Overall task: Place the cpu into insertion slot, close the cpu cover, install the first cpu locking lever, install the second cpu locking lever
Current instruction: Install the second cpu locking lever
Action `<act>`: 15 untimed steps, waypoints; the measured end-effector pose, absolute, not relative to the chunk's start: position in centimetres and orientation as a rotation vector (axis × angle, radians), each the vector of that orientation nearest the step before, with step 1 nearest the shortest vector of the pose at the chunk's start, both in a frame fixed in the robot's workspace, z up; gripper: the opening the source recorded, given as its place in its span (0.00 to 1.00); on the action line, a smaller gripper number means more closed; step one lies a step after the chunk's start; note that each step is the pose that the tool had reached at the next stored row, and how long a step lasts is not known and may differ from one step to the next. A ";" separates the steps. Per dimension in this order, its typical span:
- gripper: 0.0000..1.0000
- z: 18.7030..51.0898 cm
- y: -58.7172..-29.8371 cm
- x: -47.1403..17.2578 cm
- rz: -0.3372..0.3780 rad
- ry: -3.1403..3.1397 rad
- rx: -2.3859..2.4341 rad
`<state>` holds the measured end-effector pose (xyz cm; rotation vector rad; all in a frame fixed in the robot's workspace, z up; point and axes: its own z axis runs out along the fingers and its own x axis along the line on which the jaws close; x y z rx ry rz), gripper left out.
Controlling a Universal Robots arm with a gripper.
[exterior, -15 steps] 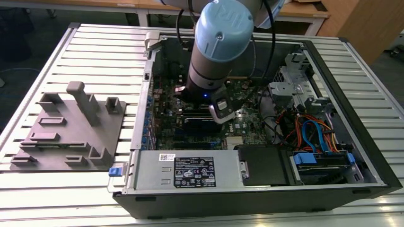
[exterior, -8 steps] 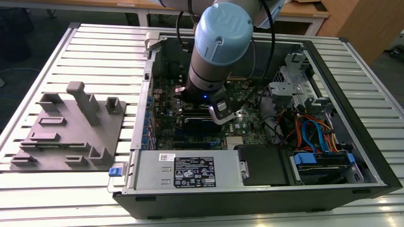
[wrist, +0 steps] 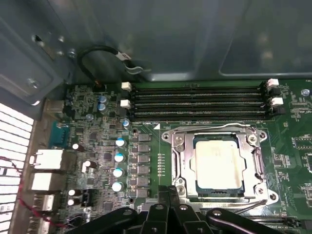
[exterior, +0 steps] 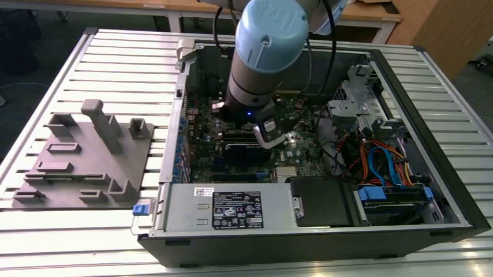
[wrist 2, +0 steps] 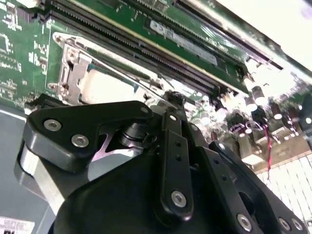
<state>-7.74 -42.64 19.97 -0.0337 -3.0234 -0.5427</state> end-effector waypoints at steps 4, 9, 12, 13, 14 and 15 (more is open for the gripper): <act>0.10 21.0 -42.6 -8.1 -0.543 -3.023 -0.034; 0.10 22.5 -42.6 -8.3 -0.543 -3.023 -0.034; 0.10 23.8 -42.6 -8.4 -0.543 -3.023 -0.034; 0.10 24.2 -42.6 -8.4 -0.543 -3.023 -0.034; 0.10 24.4 -42.6 -8.4 -0.543 -3.023 -0.034; 0.10 24.6 -42.6 -8.4 -0.543 -3.024 -0.036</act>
